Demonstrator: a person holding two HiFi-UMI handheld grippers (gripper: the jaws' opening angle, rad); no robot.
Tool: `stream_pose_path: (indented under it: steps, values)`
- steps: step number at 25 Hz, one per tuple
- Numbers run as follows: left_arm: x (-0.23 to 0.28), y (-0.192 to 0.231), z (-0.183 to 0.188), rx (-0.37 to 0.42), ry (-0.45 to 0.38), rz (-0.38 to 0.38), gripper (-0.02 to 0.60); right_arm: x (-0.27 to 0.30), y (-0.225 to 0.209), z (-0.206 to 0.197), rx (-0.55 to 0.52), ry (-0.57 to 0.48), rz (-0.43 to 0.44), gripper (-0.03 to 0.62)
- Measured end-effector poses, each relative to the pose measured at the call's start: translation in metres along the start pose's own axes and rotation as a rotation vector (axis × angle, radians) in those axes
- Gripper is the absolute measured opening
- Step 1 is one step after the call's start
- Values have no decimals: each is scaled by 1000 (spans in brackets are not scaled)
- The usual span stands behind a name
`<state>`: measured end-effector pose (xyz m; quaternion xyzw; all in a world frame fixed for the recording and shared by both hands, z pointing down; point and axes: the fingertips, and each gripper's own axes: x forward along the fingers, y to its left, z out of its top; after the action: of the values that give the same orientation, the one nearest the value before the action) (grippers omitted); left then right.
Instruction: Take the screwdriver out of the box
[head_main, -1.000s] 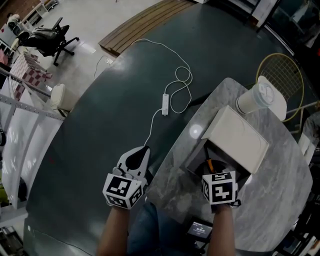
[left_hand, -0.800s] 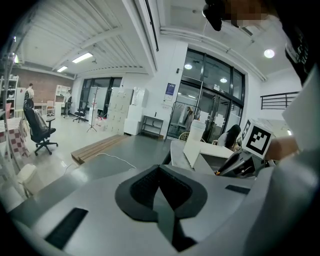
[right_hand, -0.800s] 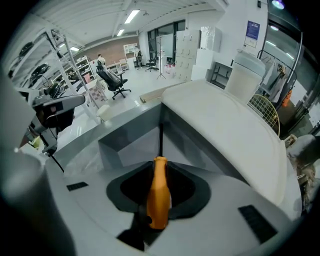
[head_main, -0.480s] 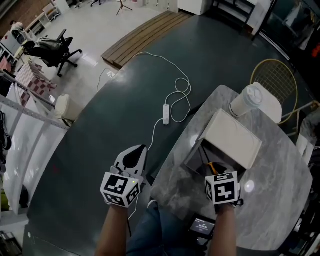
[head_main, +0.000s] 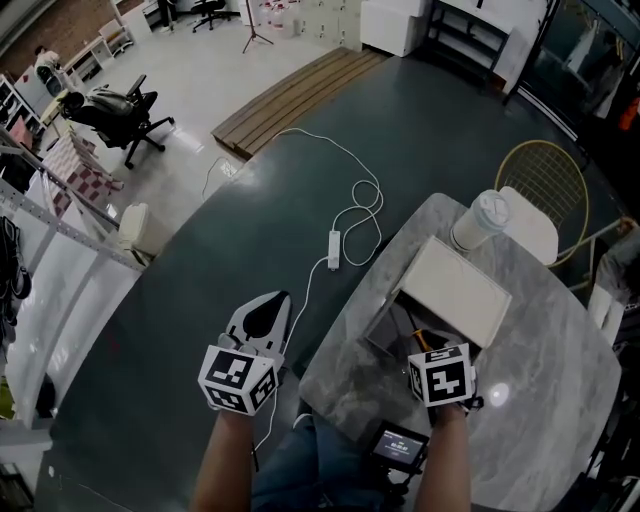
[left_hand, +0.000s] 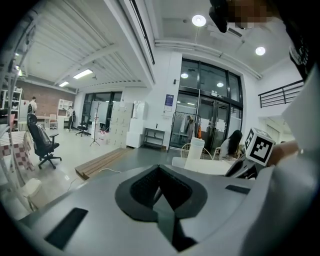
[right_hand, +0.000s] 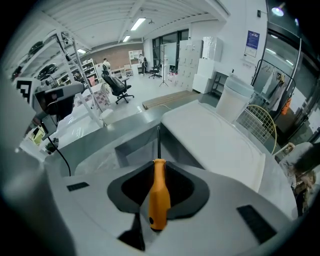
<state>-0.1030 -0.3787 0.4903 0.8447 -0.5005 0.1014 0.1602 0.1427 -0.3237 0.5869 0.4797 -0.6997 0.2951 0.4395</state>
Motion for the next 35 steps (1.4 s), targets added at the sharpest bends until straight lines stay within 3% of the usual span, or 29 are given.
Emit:
stream_pose_path:
  steps: [8,17,31,35]
  values:
    - [14,-13,7,7,3,17,12,19,0,-10,-53,44,64,87]
    - [24,-14,20,14,-14,2,12,-6,-3,10,-49,-13,80,87]
    - [61,-63,87,95,-130,-214,12,-76,-29,40,67,-215,-27,87]
    - [71,-79,109,126,-178,-280,12,-94,-44,47,95,-273,-93,87]
